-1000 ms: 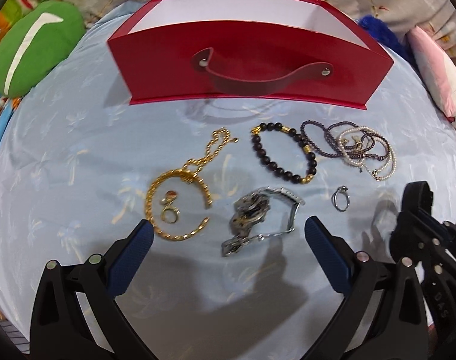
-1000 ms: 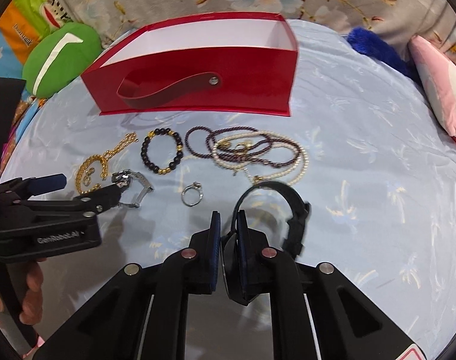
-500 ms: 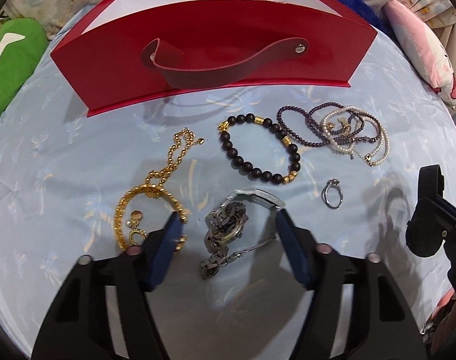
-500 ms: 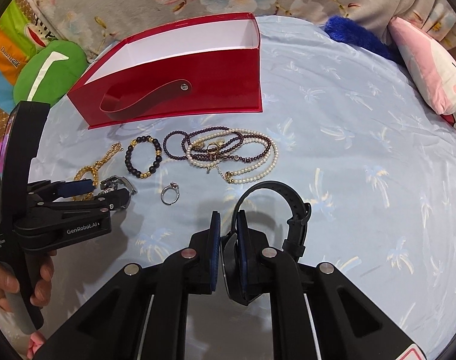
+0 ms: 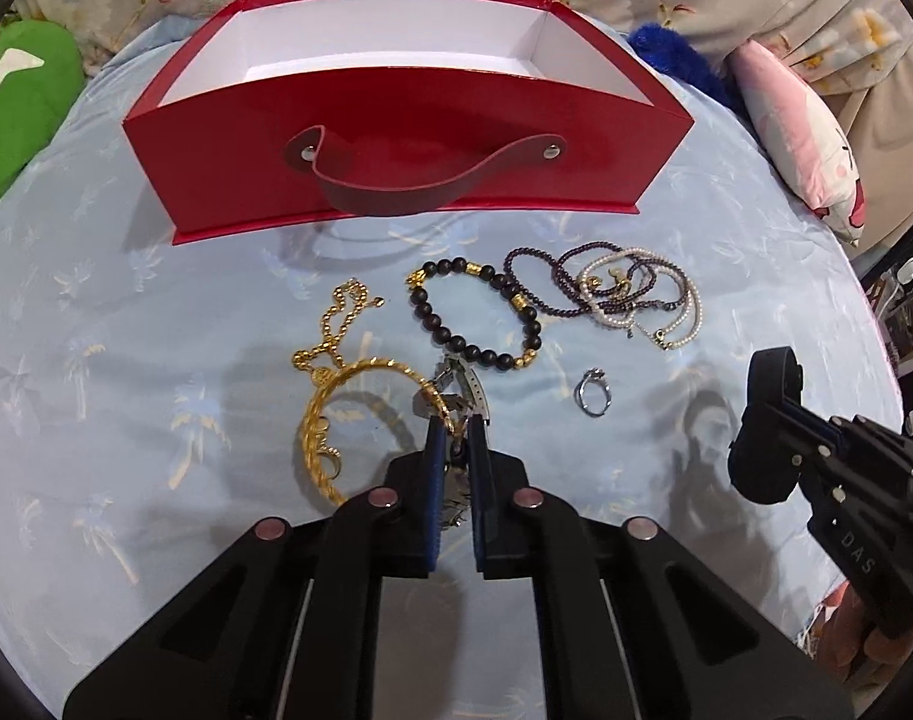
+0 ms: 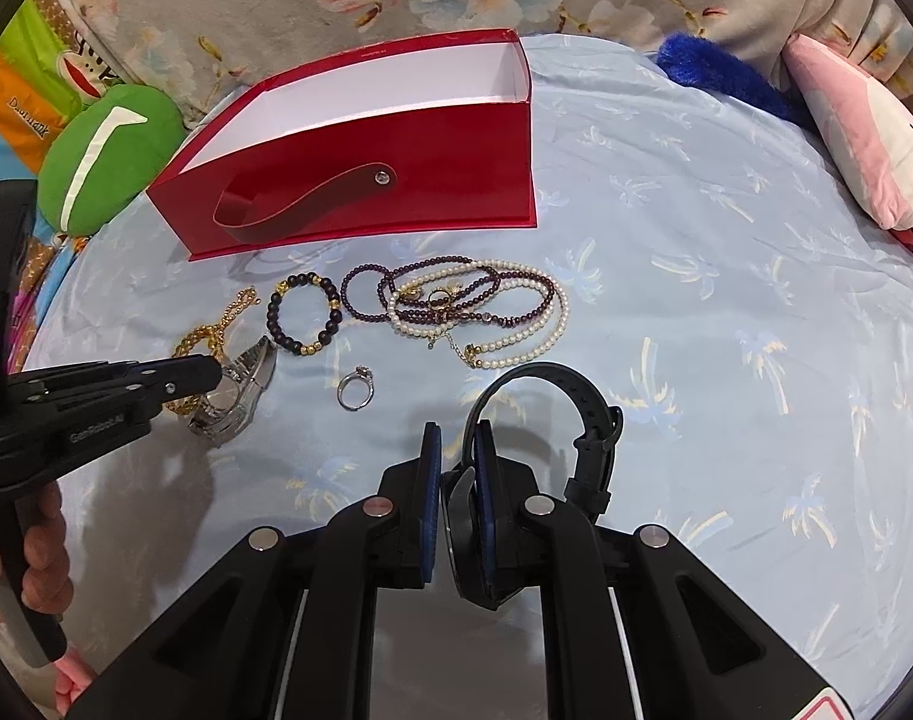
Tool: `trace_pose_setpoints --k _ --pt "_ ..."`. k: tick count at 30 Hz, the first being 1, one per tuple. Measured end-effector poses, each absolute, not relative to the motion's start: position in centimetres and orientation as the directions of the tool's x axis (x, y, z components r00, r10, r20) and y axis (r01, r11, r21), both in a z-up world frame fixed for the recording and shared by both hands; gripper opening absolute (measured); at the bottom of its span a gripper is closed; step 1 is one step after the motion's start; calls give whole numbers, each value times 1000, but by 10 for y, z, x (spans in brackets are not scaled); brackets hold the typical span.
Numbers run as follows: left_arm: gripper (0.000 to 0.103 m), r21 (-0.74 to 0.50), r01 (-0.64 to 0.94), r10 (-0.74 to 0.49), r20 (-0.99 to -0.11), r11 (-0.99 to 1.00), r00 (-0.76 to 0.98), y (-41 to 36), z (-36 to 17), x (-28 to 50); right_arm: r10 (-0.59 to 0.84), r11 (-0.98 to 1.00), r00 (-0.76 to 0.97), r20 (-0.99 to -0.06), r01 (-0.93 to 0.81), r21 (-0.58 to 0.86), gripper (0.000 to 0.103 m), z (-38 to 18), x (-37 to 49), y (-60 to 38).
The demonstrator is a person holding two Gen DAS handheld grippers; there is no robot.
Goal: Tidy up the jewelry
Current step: 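Grasp the gold chain bangle with the left gripper while the right gripper holds the smartwatch, then carry the bangle and smartwatch into the red box and open both grippers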
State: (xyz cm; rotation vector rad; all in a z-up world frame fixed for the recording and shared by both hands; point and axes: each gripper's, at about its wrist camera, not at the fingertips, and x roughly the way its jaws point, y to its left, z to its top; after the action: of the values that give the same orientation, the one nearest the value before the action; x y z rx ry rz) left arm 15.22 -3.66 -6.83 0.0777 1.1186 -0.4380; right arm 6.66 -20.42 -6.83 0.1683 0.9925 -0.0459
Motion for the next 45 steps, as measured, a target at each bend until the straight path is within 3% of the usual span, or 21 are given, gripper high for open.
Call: trace_pose_setpoints --k 8,10,12,13,18,22,25,26,29,45 --pt "5 -151 371 -293 -883 916 366 -27 -64 139 47 985 545 -837 112 128 10 -69 64 -202" --pt "11 -143 363 -285 -881 921 377 -25 -63 137 48 985 543 -838 111 129 10 -70 65 -202" --pt "31 -138 358 -280 -880 924 384 -22 -60 134 50 986 542 -839 108 129 10 -70 65 -201" --pt "36 -136 355 -278 -879 925 388 -22 -61 133 50 986 543 -838 106 128 10 -69 65 -200" --pt "39 -155 322 -277 -884 934 377 -20 -66 142 50 987 542 -839 102 125 10 -70 66 -197" --pt "38 -152 340 -275 -895 928 351 -34 -76 151 50 987 539 -841 102 124 10 -71 66 -196" --pt "22 -170 331 -281 -904 928 324 -39 -86 159 45 987 539 -841 105 120 10 -71 66 -197" --pt "11 -165 323 -273 -906 932 324 -39 -88 161 42 987 540 -841 107 119 10 -70 66 -197" --pt "2 -192 304 -290 -902 933 320 -34 -88 163 40 987 540 -841 111 118 10 -70 66 -198" --pt "2 -227 266 -330 -823 937 462 8 -22 157 46 992 565 -824 72 105 3 -58 71 -188"
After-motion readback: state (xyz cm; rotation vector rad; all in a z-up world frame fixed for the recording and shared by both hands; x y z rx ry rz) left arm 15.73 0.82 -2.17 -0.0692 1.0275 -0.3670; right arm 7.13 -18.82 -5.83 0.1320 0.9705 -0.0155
